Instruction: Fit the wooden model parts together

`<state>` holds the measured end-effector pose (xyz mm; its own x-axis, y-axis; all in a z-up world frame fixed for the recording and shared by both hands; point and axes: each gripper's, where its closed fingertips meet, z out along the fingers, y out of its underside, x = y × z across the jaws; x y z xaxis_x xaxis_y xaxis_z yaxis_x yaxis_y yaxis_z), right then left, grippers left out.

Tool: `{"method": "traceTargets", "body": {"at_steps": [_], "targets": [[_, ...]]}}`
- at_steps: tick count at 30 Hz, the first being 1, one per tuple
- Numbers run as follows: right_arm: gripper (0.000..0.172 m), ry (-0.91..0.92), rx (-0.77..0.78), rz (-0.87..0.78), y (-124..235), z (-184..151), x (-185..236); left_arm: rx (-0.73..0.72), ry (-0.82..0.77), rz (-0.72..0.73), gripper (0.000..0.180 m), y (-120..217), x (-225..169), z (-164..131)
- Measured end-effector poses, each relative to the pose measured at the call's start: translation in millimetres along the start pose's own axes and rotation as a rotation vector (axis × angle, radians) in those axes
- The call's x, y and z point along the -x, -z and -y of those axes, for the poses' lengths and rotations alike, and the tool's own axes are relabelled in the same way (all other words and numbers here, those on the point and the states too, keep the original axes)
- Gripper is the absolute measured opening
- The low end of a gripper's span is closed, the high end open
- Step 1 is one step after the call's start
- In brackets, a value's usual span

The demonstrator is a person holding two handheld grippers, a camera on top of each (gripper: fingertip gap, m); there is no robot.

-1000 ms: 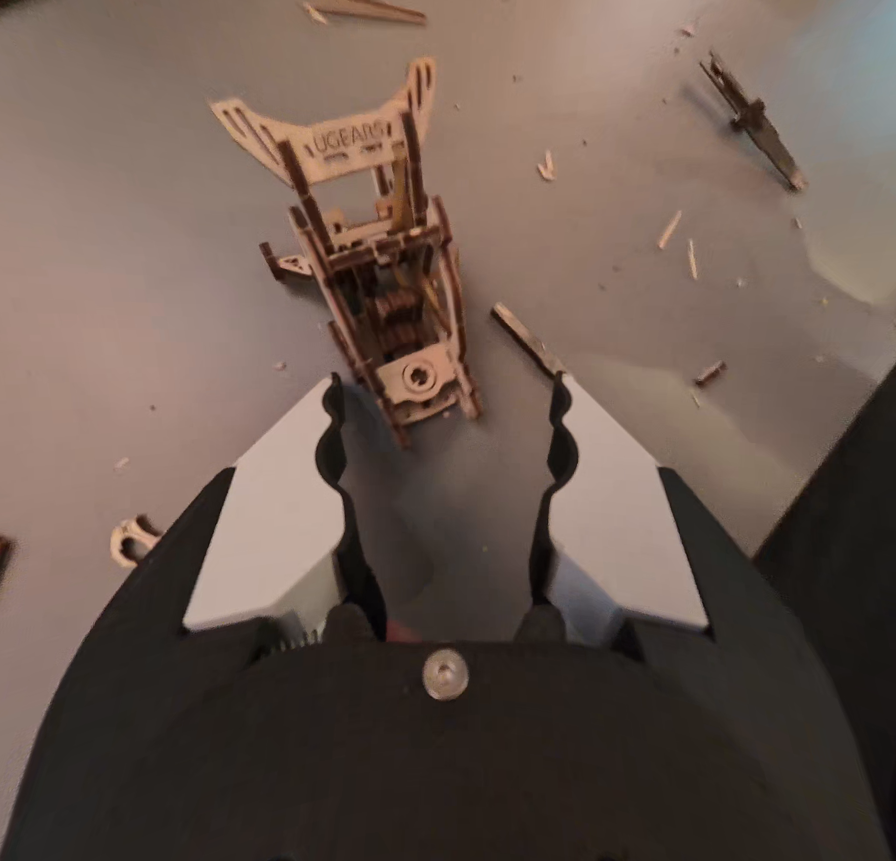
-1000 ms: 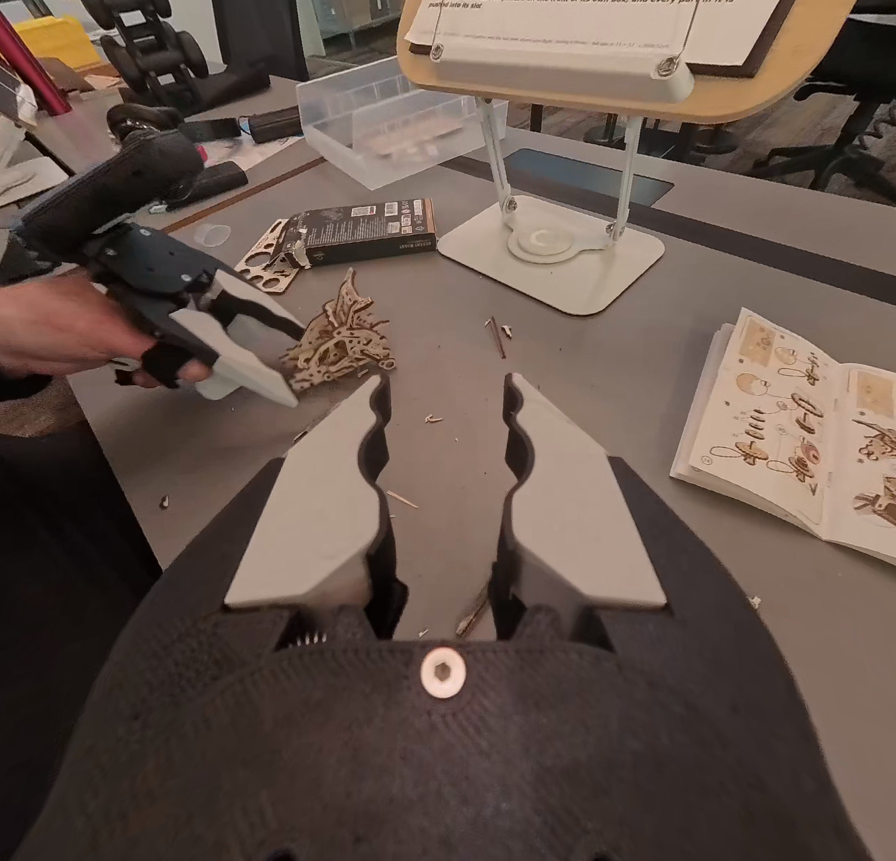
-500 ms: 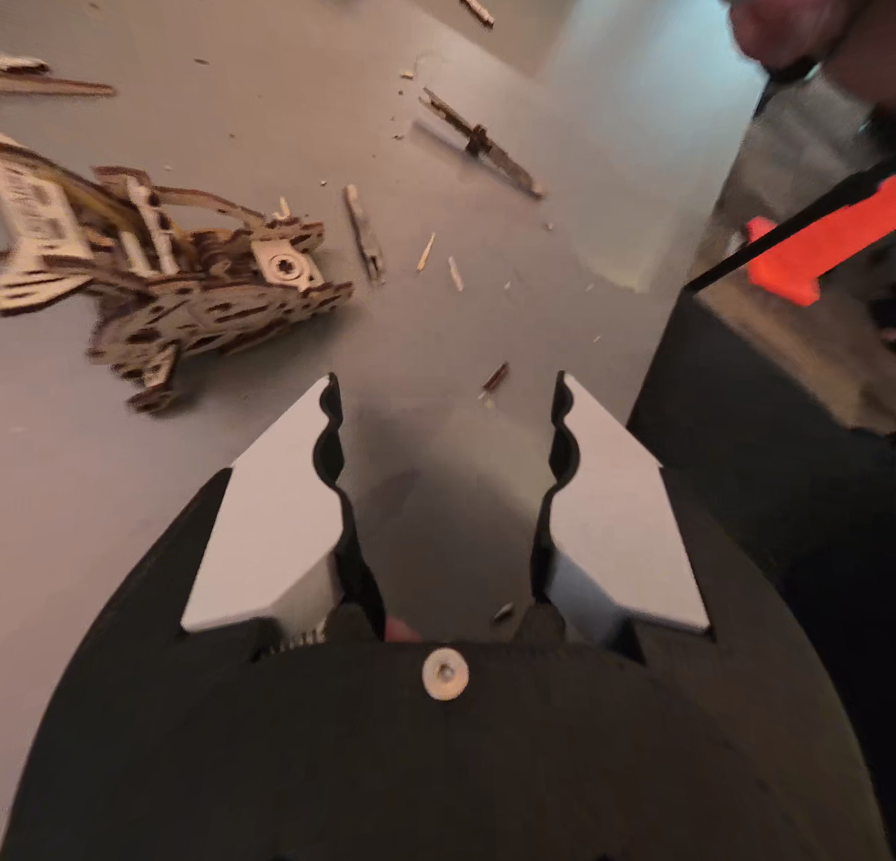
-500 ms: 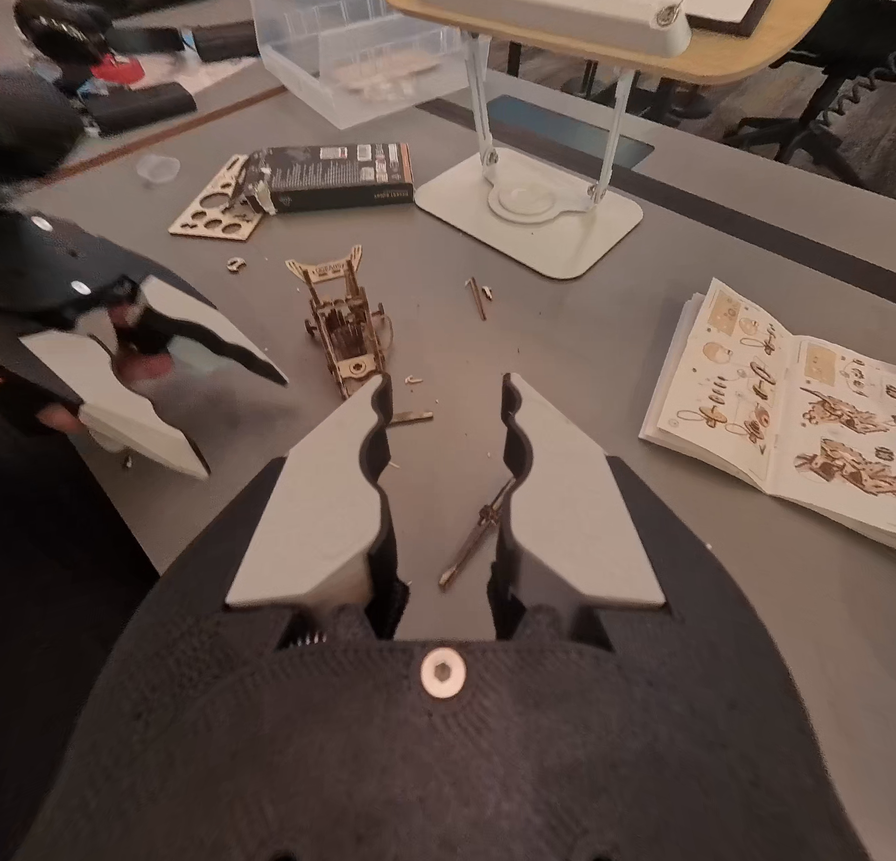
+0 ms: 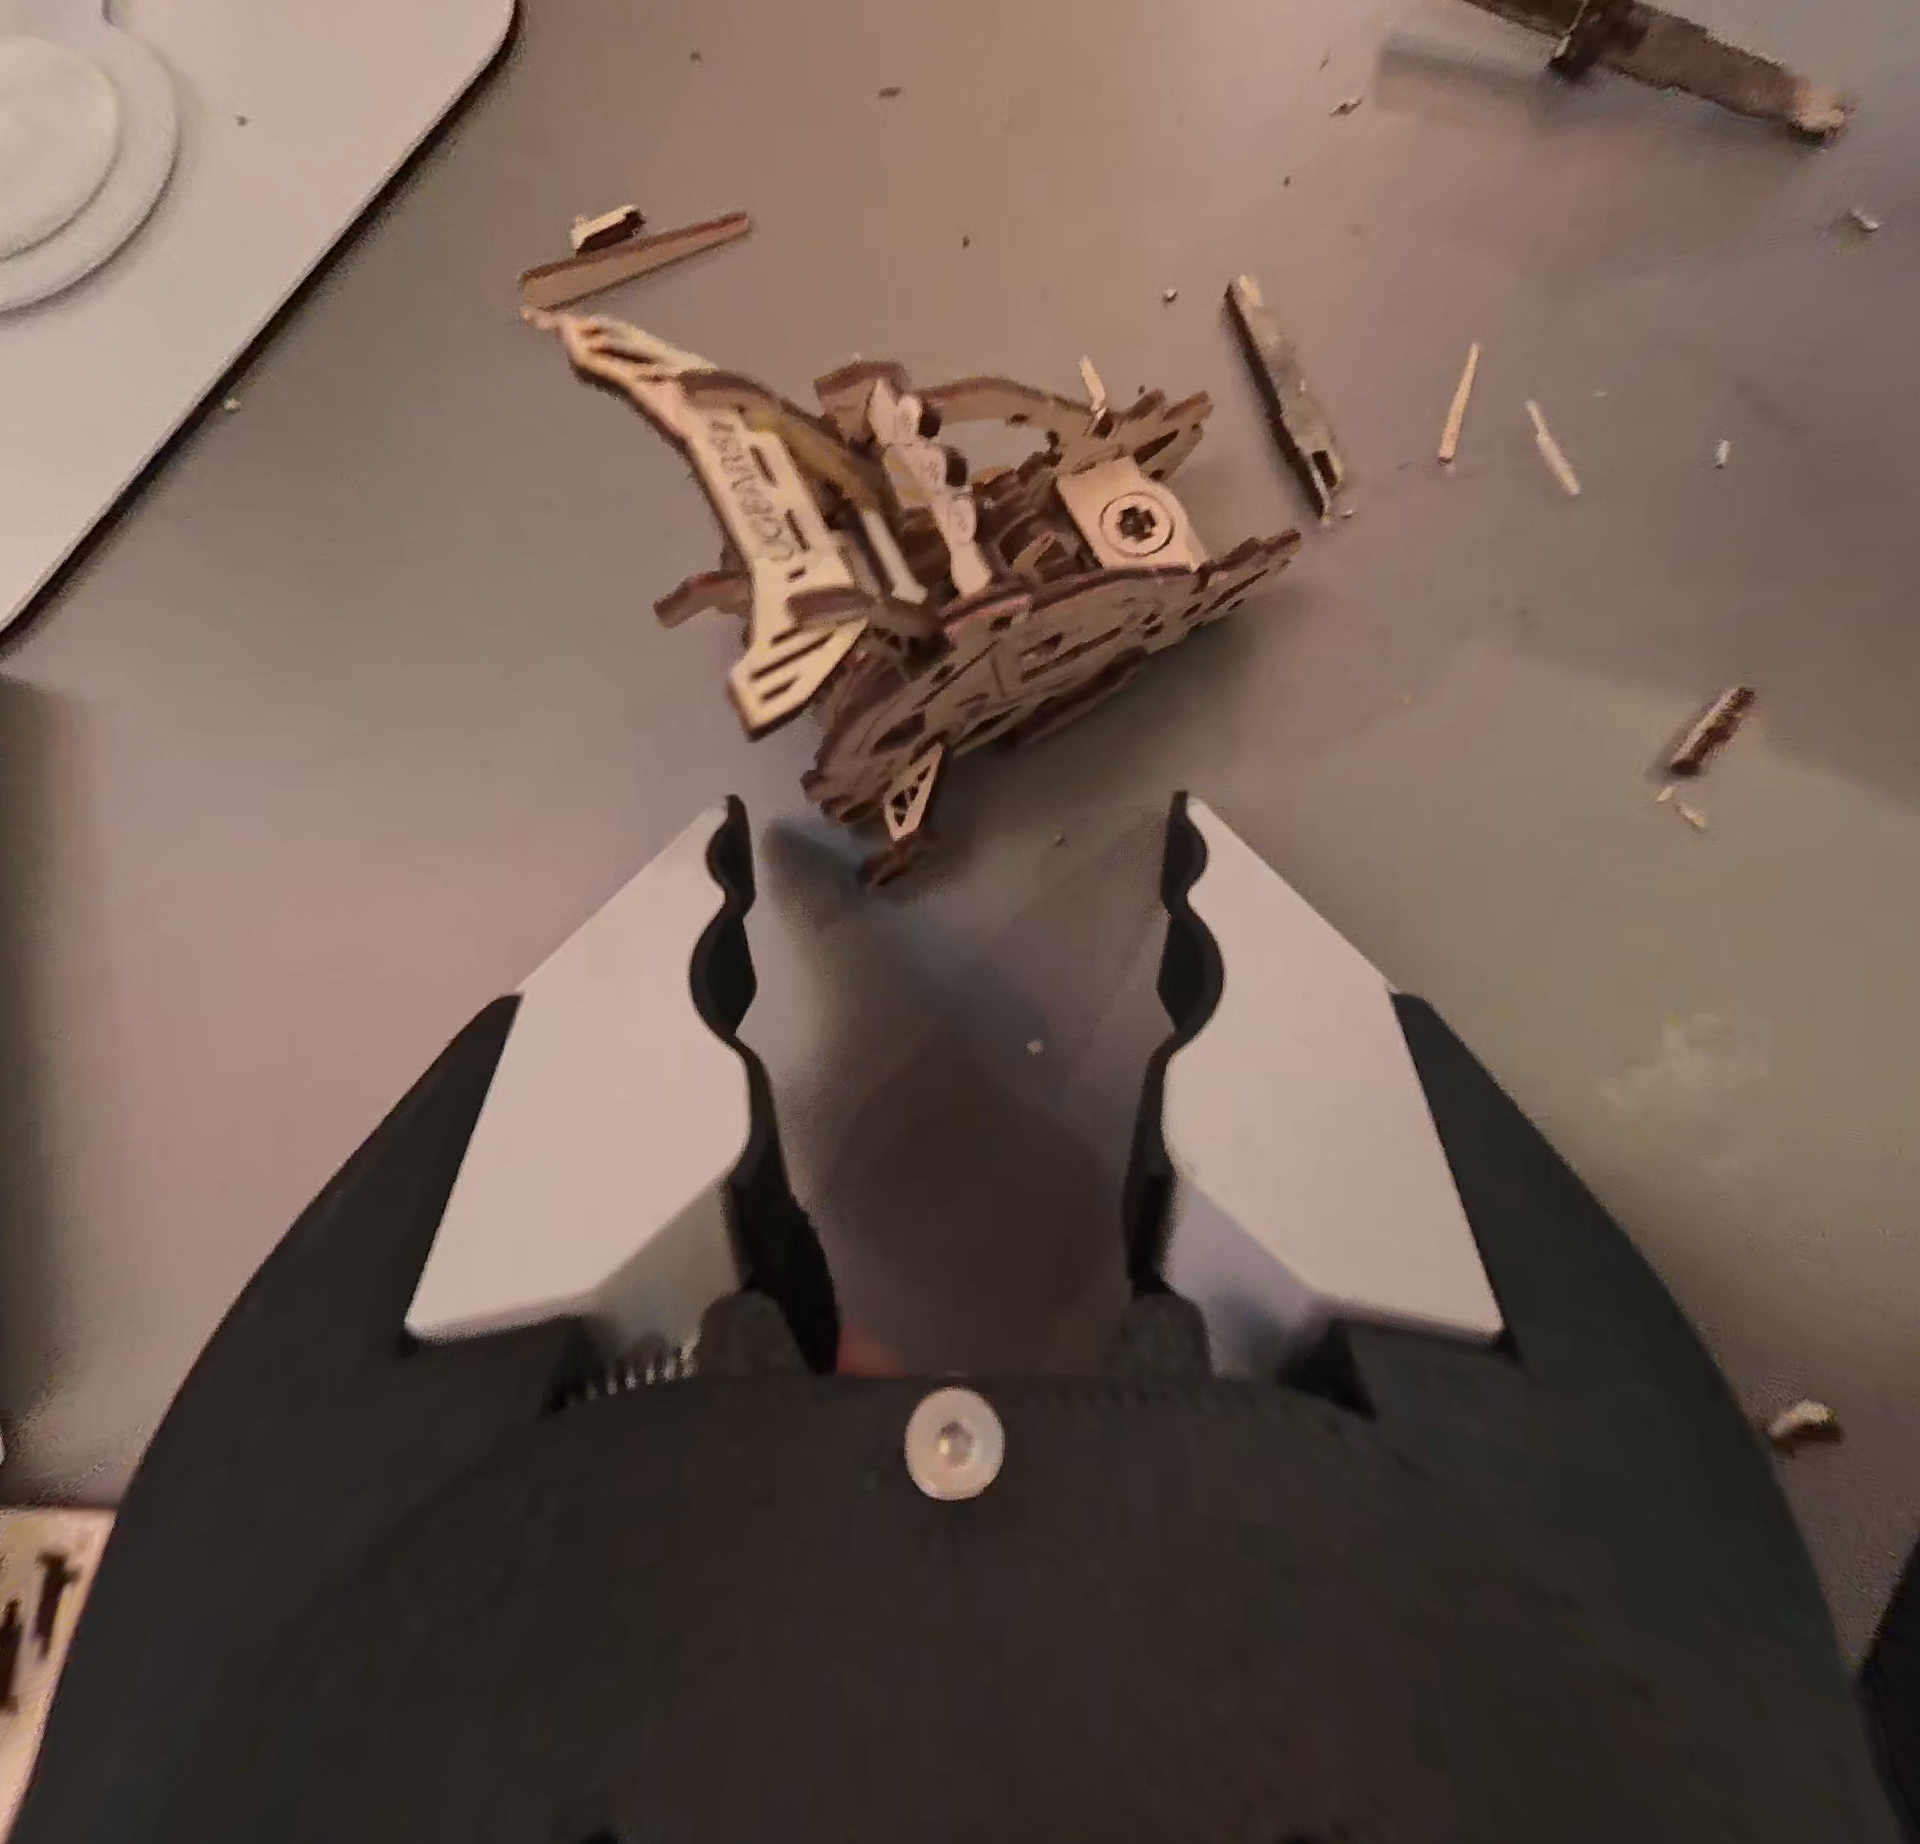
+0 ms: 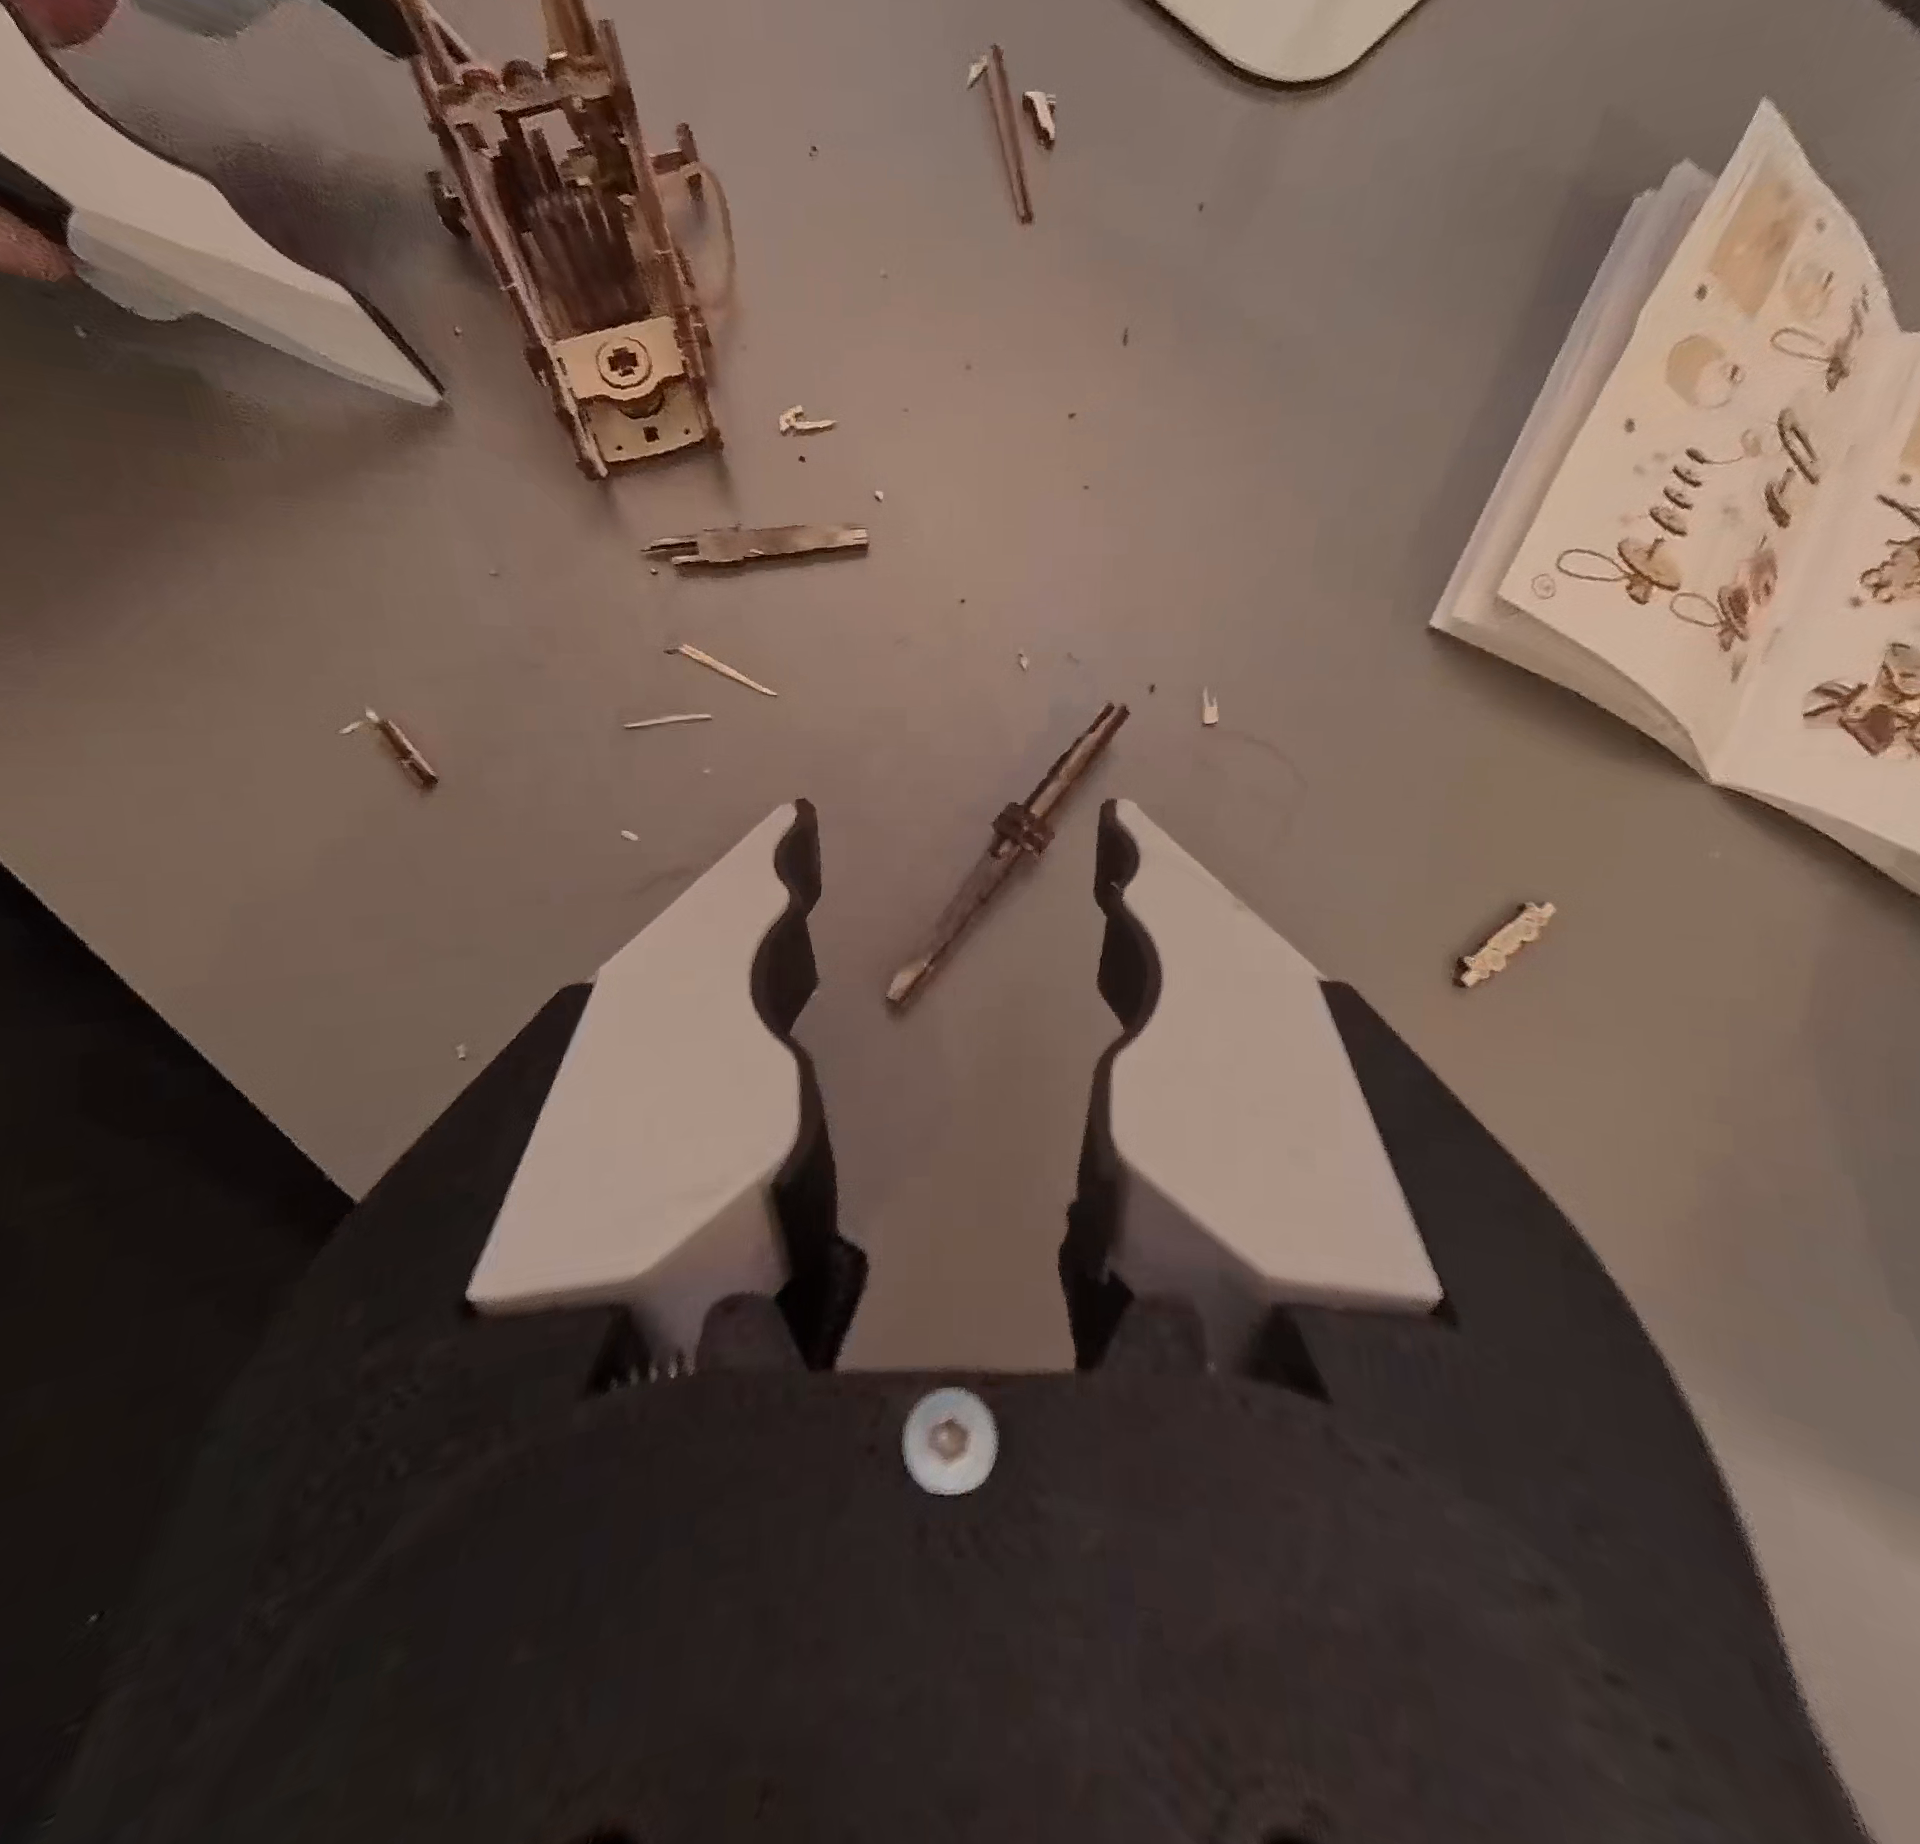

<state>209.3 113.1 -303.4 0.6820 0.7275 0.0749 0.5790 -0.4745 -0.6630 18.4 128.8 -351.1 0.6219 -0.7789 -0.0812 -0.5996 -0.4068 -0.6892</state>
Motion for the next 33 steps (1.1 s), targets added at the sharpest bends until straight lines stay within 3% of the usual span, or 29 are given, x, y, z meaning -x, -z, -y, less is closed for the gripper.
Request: {"method": "traceTargets", "body": {"at_steps": [5,9,12,16,19,25,28,31,33], "targets": [[0.046,-0.056,0.09,-0.009,0.2,-24.4,-16.7,-0.056,-0.01,-0.004,0.047,-6.9,-10.3,10.6],[0.042,-0.09,0.159,0.068,-7.5,-44.6,-10.4,-0.008,0.01,-0.107,0.056,-1.7,-33.1,4.0],[0.038,-0.071,0.154,0.076,-14.6,-40.7,-4.8,0.017,-0.015,-0.098,0.061,5.4,-27.3,-3.7],[0.026,-0.019,0.208,0.043,-28.6,-41.1,-6.6,-0.028,0.084,-0.132,0.061,14.3,-16.1,0.6],[0.005,0.028,0.214,0.037,-34.1,-37.1,-7.5,-0.049,0.109,-0.114,0.063,15.4,-6.5,2.0],[0.0,0.046,0.229,0.049,-31.2,-41.1,-11.2,-0.114,-0.034,-0.056,0.093,9.9,4.7,17.5],[0.0,0.018,0.216,0.062,-29.0,-43.7,-14.4,-0.168,-0.117,-0.112,0.1,5.3,-2.2,33.8],[0.0,0.004,0.201,0.076,-27.9,-44.9,-15.6,-0.169,-0.173,-0.147,0.09,-5.2,-3.6,40.1],[0.0,0.007,0.2,0.069,-26.8,-46.3,-17.4,-0.184,-0.153,-0.192,0.067,-9.9,-7.2,43.5]]}}
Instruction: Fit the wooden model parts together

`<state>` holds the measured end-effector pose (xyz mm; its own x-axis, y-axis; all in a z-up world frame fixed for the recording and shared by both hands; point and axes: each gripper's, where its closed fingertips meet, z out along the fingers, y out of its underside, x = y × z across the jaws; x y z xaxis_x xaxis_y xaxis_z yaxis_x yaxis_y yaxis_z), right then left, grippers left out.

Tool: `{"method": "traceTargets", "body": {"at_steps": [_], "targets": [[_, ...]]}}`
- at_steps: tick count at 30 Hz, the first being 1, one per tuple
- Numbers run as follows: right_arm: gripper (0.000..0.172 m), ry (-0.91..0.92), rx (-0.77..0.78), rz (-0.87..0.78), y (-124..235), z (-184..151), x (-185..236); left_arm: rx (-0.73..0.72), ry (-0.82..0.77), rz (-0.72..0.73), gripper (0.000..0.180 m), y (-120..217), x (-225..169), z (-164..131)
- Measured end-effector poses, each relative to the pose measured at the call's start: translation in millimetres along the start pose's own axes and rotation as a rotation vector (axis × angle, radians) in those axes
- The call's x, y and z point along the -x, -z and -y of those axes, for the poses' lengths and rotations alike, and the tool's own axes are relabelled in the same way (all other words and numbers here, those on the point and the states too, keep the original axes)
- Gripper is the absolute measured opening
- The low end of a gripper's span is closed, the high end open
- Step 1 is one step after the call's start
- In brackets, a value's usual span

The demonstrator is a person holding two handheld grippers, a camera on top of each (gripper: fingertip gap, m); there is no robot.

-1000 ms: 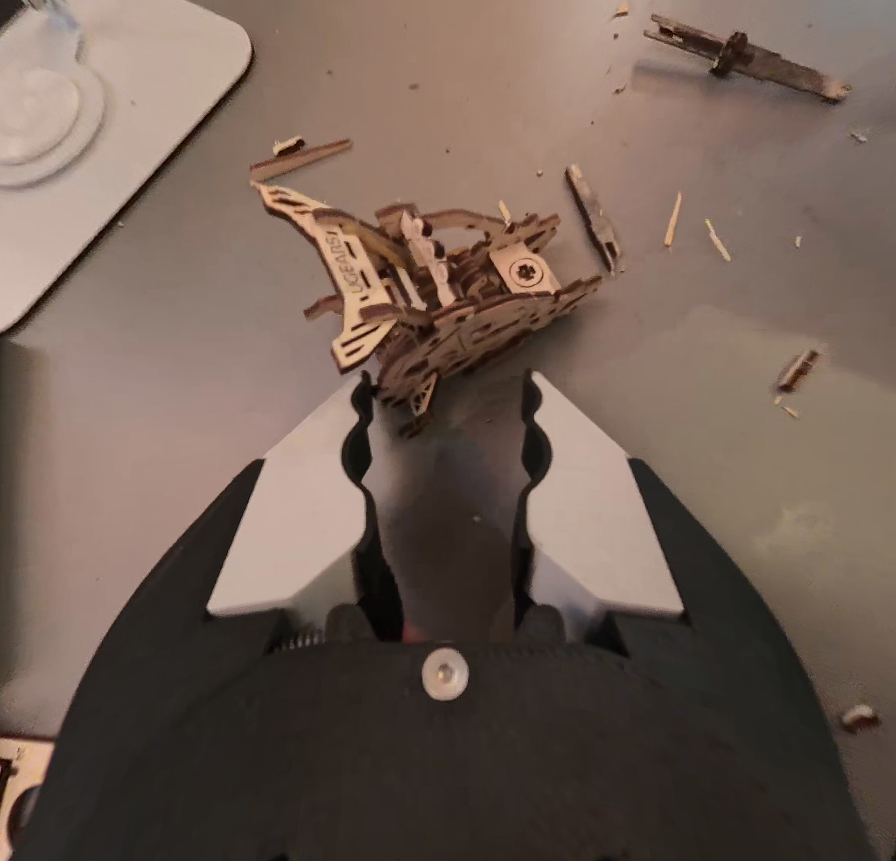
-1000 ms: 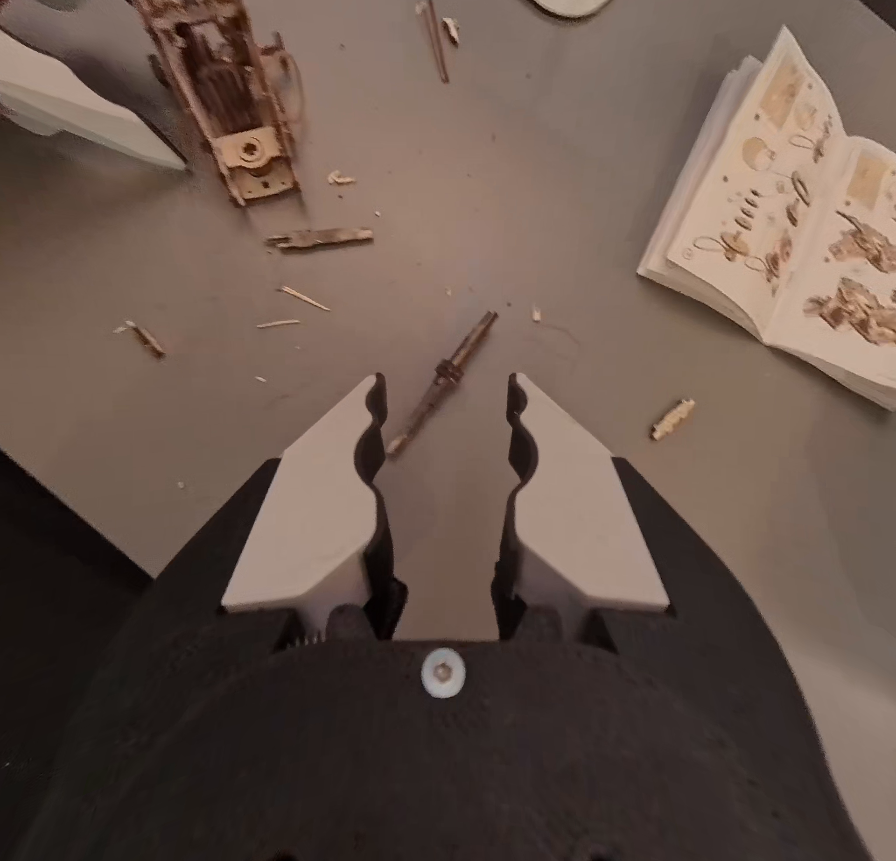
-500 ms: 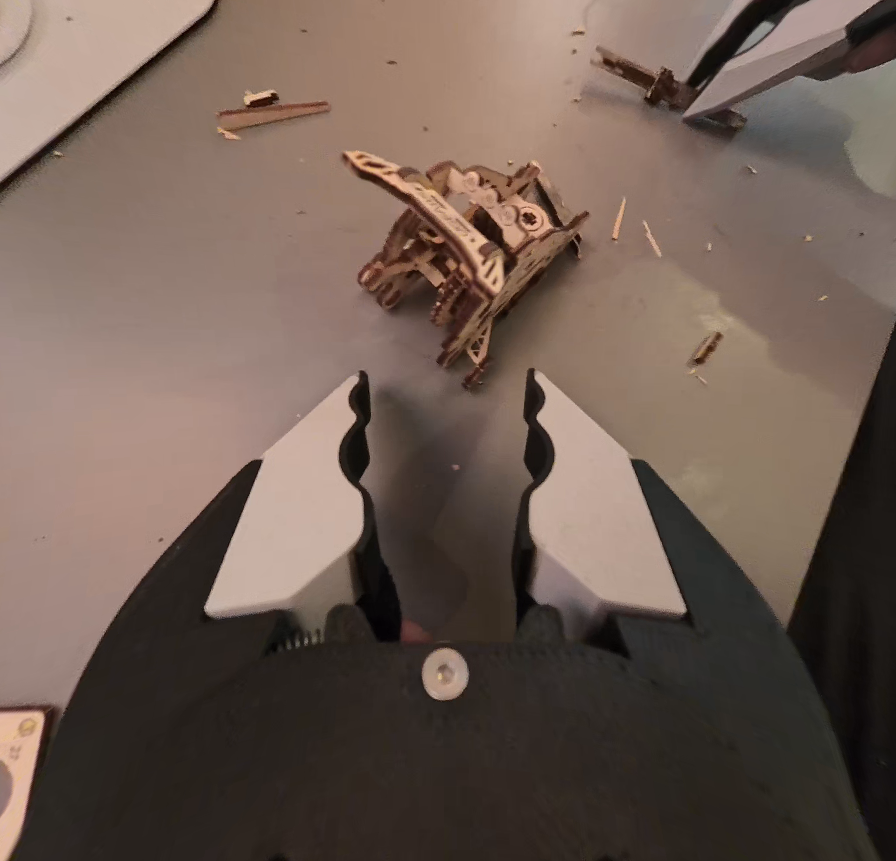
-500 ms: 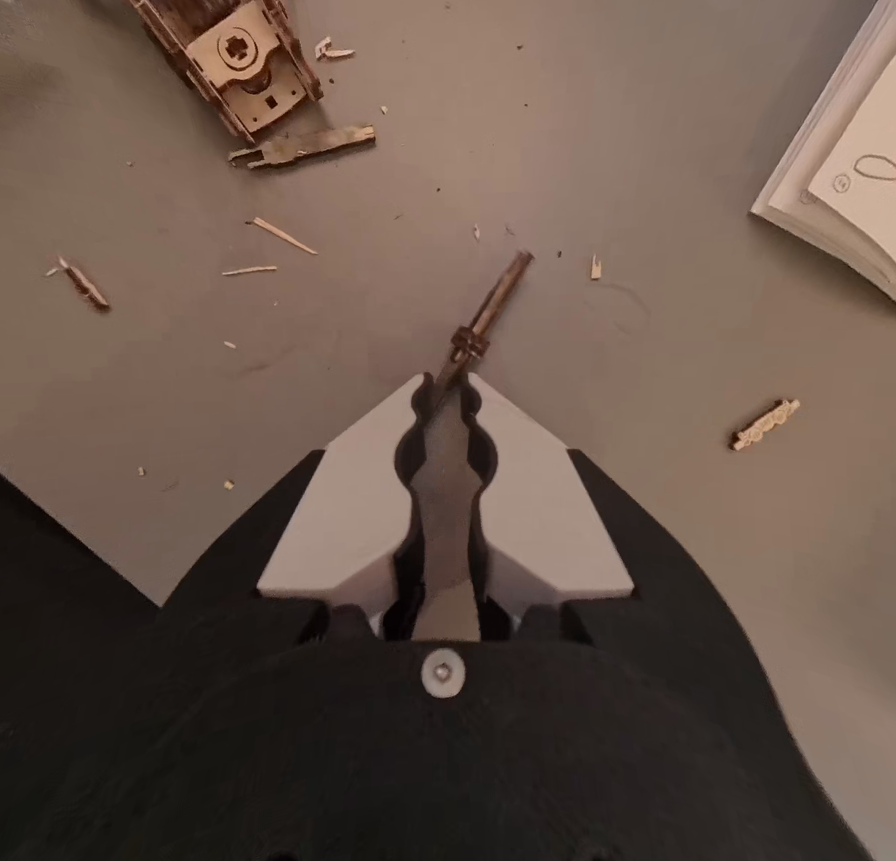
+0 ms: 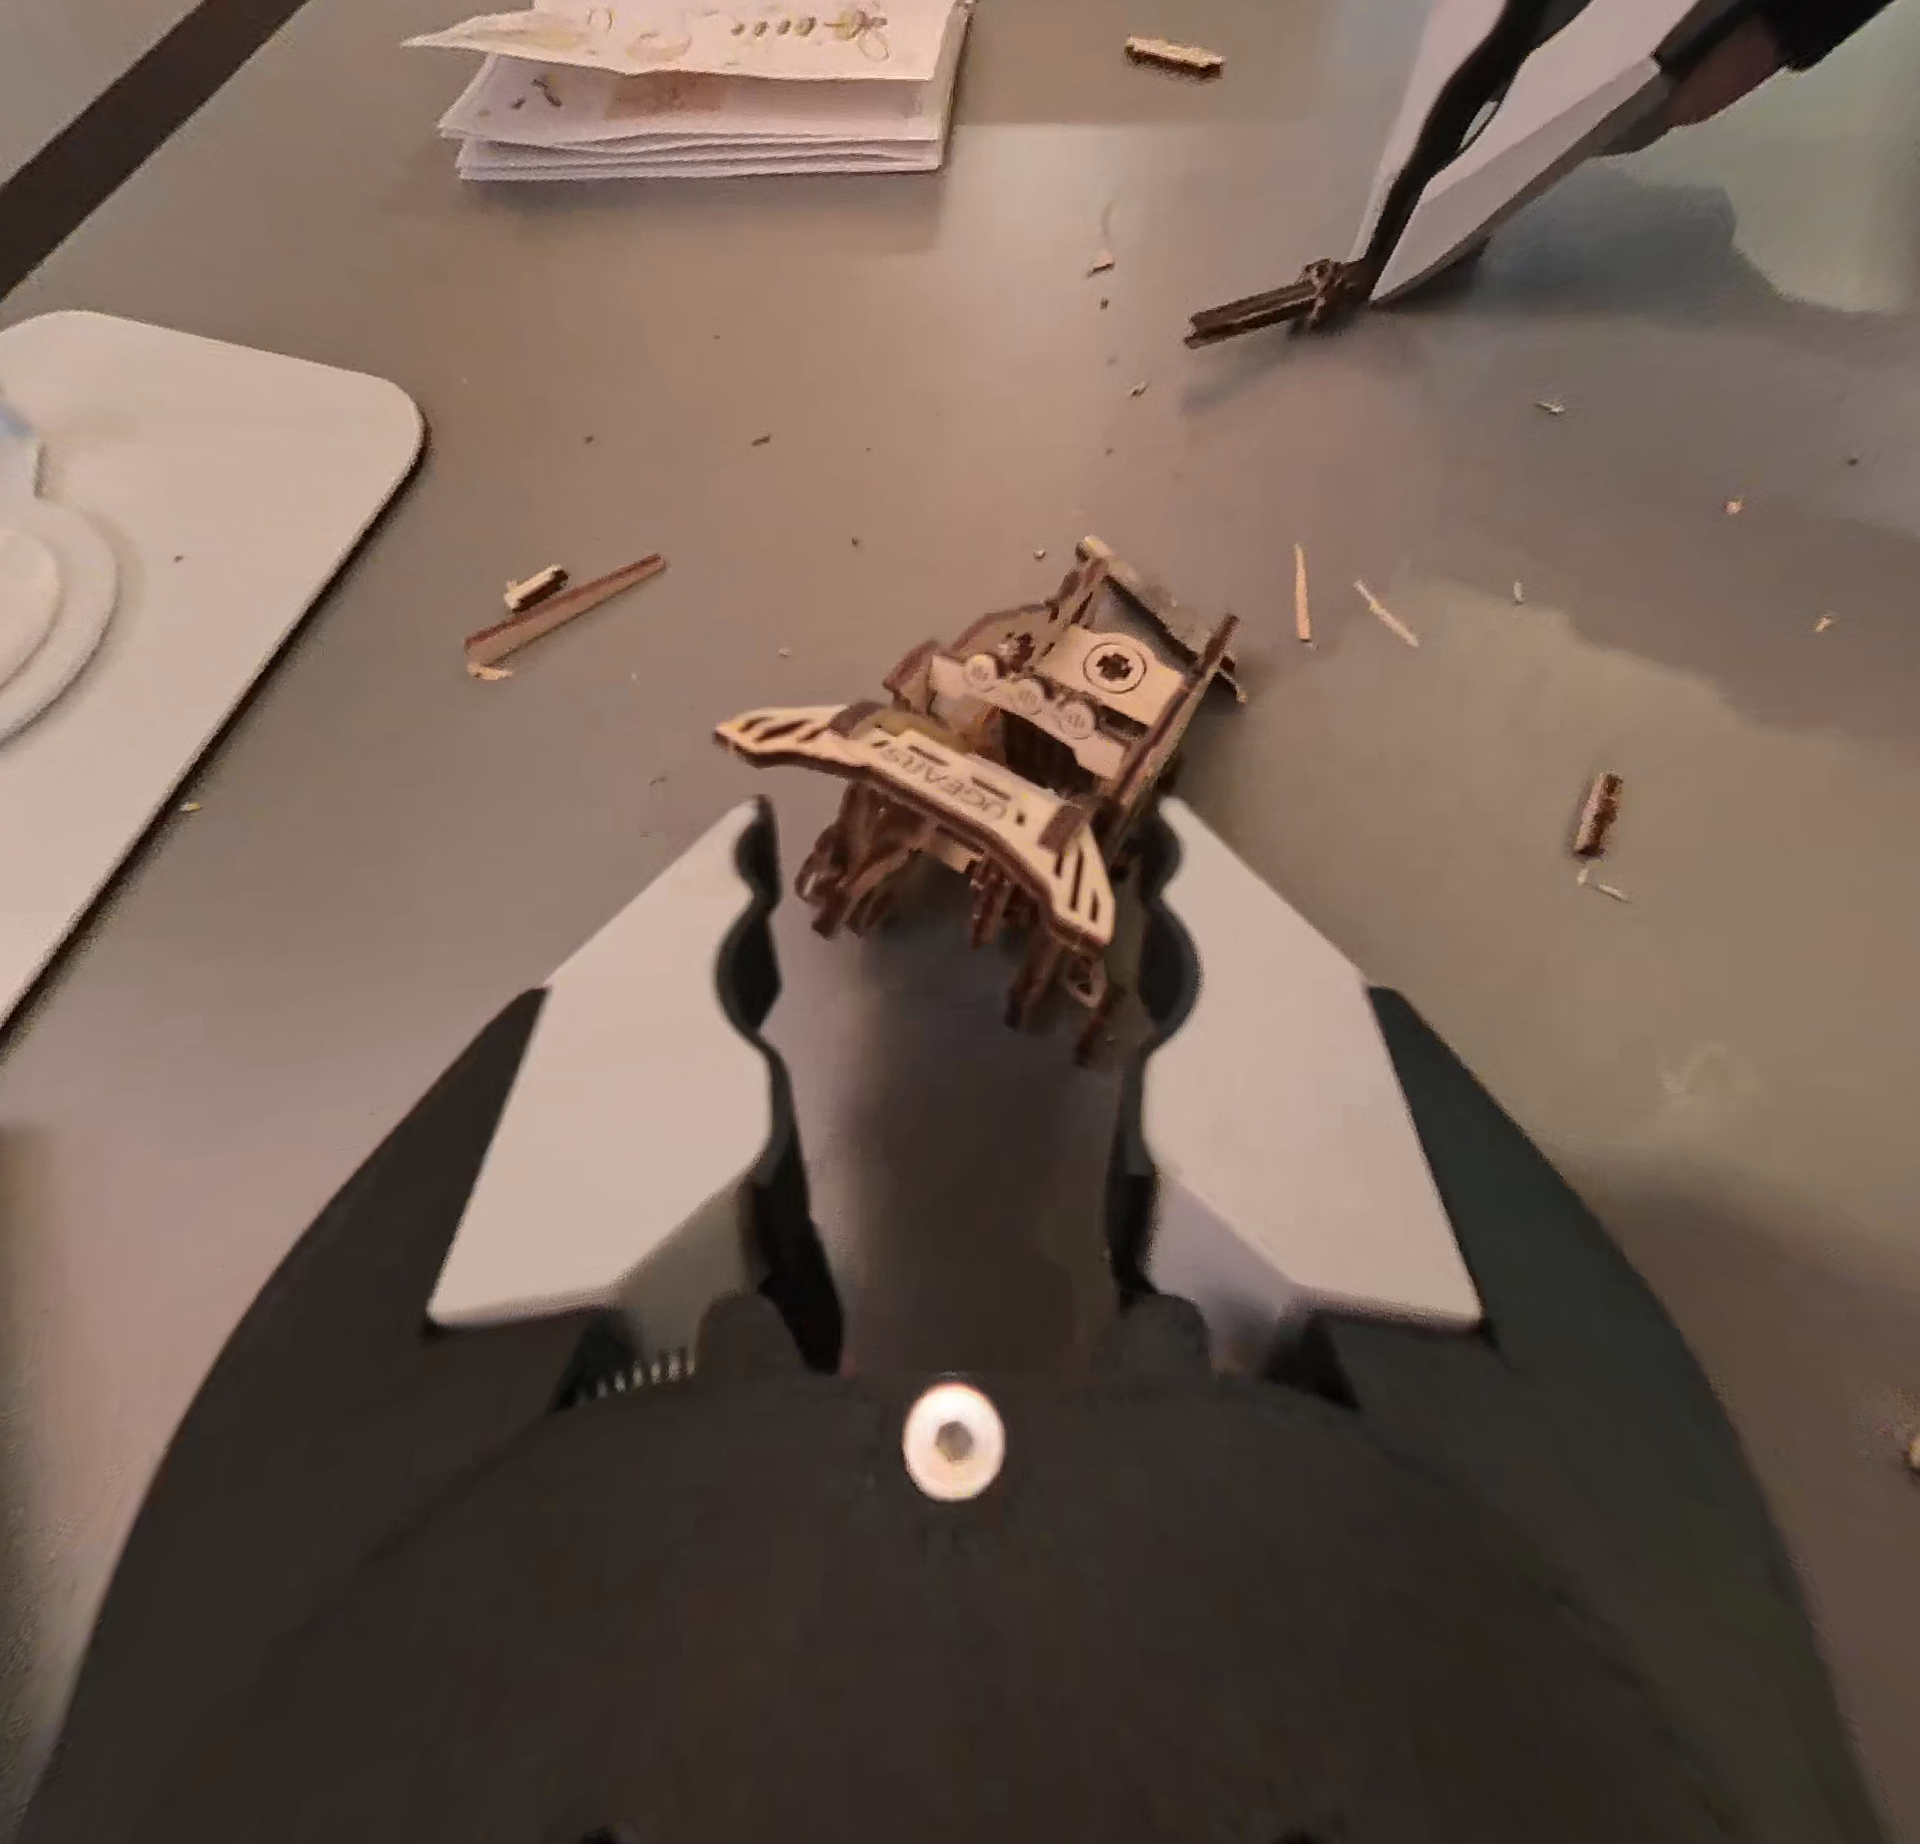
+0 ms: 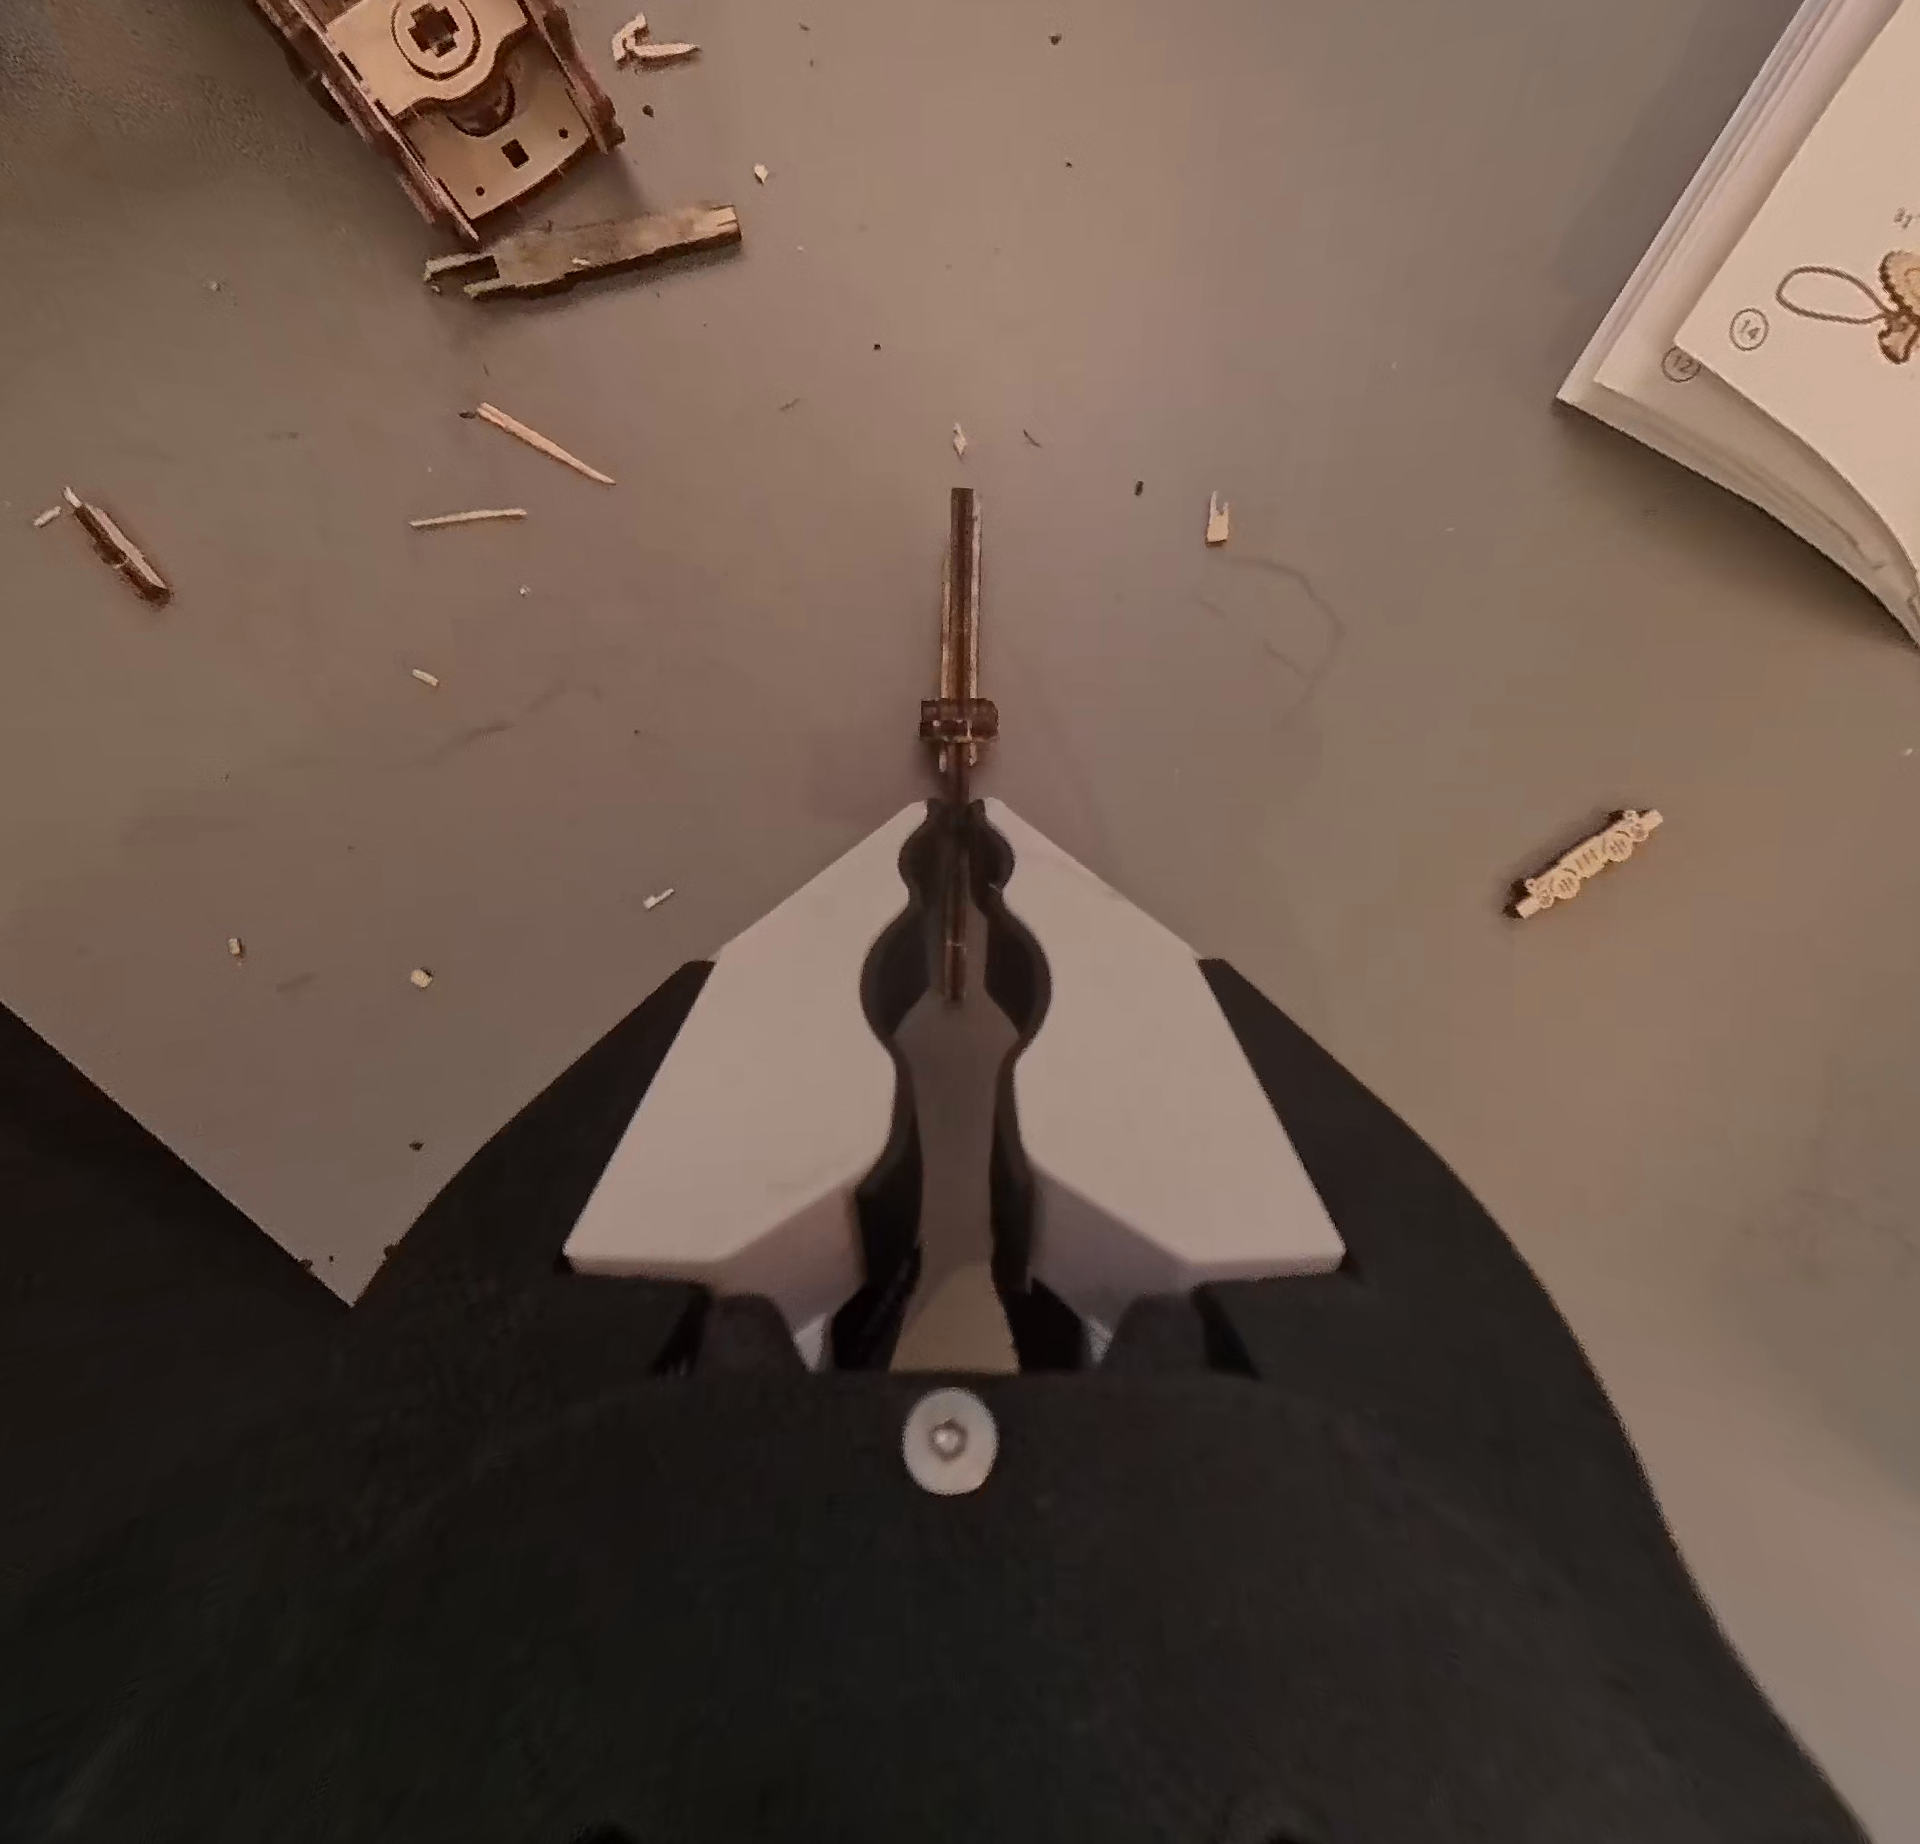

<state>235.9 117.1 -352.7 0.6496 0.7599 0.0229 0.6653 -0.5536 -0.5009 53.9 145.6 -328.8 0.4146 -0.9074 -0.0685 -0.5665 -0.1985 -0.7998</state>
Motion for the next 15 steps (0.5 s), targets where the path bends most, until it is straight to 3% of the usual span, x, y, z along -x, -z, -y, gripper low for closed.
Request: {"method": "traceTargets", "body": {"at_steps": [1,7,10,15], "targets": [[0.0,0.0,0.001,-0.002,0.5,-0.8,-0.6,-0.007,0.002,-0.032,0.057,-2.2,-4.5,0.4],[0.0,-0.023,-0.011,0.002,5.5,-5.5,-8.6,-0.03,-0.026,0.034,0.052,10.9,6.9,-0.3],[0.0,-0.026,0.001,0.026,8.1,-12.3,-9.0,0.024,0.046,0.094,0.052,26.6,28.3,-15.2],[0.005,0.001,-0.007,0.077,8.4,-14.5,-2.5,0.077,0.064,0.076,0.049,43.1,24.9,-40.7]]}}
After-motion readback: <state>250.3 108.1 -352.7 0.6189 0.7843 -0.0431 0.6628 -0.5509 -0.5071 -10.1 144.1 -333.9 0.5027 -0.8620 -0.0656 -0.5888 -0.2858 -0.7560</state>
